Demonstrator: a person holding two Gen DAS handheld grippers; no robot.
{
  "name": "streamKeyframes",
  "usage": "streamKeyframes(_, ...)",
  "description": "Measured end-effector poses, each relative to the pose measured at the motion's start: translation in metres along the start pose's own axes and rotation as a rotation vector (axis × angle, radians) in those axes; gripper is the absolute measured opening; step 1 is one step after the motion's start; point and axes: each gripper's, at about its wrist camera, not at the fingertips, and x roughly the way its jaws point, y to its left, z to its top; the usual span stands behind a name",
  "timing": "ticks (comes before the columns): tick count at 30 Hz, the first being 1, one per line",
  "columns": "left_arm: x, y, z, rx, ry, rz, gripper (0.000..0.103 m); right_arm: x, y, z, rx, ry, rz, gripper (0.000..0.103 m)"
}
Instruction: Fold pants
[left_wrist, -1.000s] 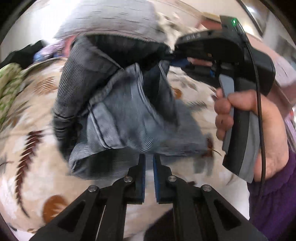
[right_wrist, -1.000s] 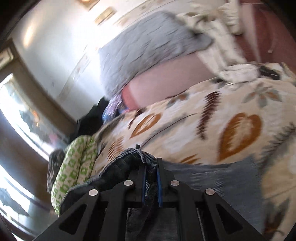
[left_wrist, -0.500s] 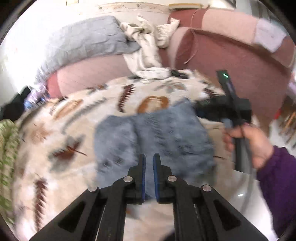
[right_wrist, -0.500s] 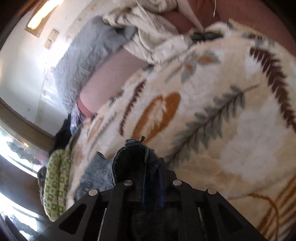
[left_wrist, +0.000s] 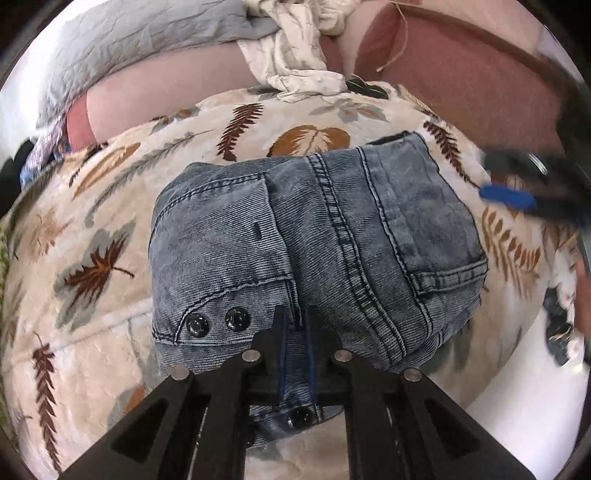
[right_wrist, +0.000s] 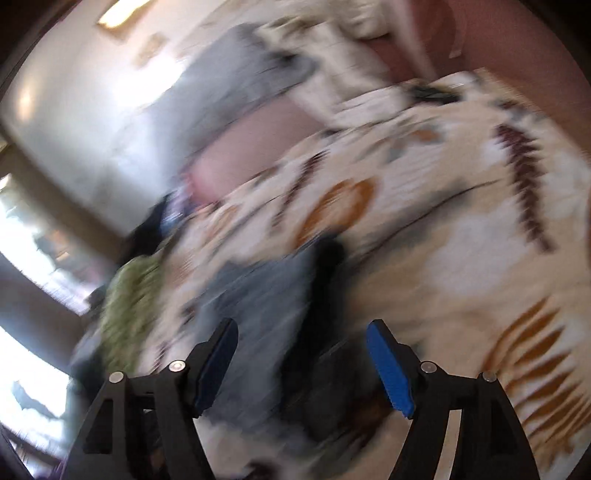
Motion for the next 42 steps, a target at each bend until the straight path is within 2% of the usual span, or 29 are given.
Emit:
streamKeyframes(2, -0.002, 0.007, -0.001, -0.022, -0.001, -0.018, 0.009, 0.003, 0.010, -0.015, -0.013, 0.029, 0.009, 0.076)
streamKeyframes(4, -0.001, 0.000, -0.001, -0.021, -0.007, -0.020, 0.009, 0.011, 0.007, -0.026, 0.051, 0.067, 0.054, 0.076)
streamKeyframes(7, -0.001, 0.000, -0.004, -0.018, -0.023, -0.019, 0.010, 0.017, -0.005, -0.033, 0.098, 0.033, -0.052, 0.076)
streamKeyframes(8, -0.002, 0.001, -0.005, -0.022, -0.026, -0.022, 0.010, 0.020, -0.010, -0.035, 0.116, 0.040, -0.052, 0.076)
streamKeyframes(10, -0.005, 0.001, -0.009, -0.027, -0.033, -0.027, 0.009, 0.030, -0.022, -0.036, 0.186, 0.062, -0.020, 0.076)
streamKeyframes(14, -0.006, 0.004, -0.011, -0.043, -0.045, -0.039, 0.010, 0.049, -0.027, -0.027, 0.198, 0.054, 0.023, 0.076)
streamKeyframes(16, -0.008, 0.006, -0.013, -0.061, -0.053, -0.050, 0.010, 0.055, -0.024, -0.020, 0.187, 0.033, 0.031, 0.064)
streamKeyframes(17, -0.010, 0.009, -0.015, -0.086, -0.062, -0.062, 0.010, 0.058, -0.018, -0.014, 0.167, 0.030, 0.024, 0.047)
streamKeyframes(18, -0.011, 0.010, -0.016, -0.100, -0.070, -0.070, 0.010, 0.061, -0.009, -0.007, 0.128, 0.039, 0.000, 0.038)
streamKeyframes(20, -0.011, 0.012, -0.016, -0.134, -0.093, -0.082, 0.010, 0.065, 0.008, 0.006, 0.067, 0.041, -0.026, 0.035)
streamKeyframes(24, -0.007, 0.008, -0.007, -0.138, -0.121, -0.076, 0.010, 0.070, 0.032, 0.042, -0.011, -0.030, -0.034, 0.035)
streamKeyframes(26, -0.003, 0.006, -0.002, -0.140, -0.125, -0.066, 0.011, 0.079, 0.030, 0.054, -0.034, -0.038, -0.087, 0.034)
streamKeyframes(29, 0.002, 0.001, -0.002, -0.143, -0.116, -0.066, 0.017, 0.108, -0.002, 0.054, 0.016, 0.049, -0.187, 0.035)
streamKeyframes(32, 0.000, -0.006, -0.008, -0.106, -0.125, -0.058, 0.023, 0.113, -0.023, 0.040, 0.042, 0.072, -0.218, 0.038)
streamKeyframes(35, -0.003, -0.004, -0.013, -0.102, -0.121, -0.064, 0.025, 0.098, -0.020, 0.034, 0.045, 0.058, -0.261, 0.056)
streamKeyframes(38, -0.014, 0.005, -0.015, -0.127, -0.105, -0.100, 0.025, 0.067, 0.000, 0.033, -0.010, 0.010, -0.269, 0.059)
streamKeyframes(40, -0.024, 0.013, -0.017, -0.145, -0.107, -0.087, 0.025, 0.042, 0.020, 0.031, -0.071, -0.049, -0.285, 0.064)
streamKeyframes(42, -0.038, 0.025, -0.022, -0.172, -0.145, -0.057, 0.026, 0.021, 0.040, 0.024, -0.128, -0.089, -0.262, 0.070)
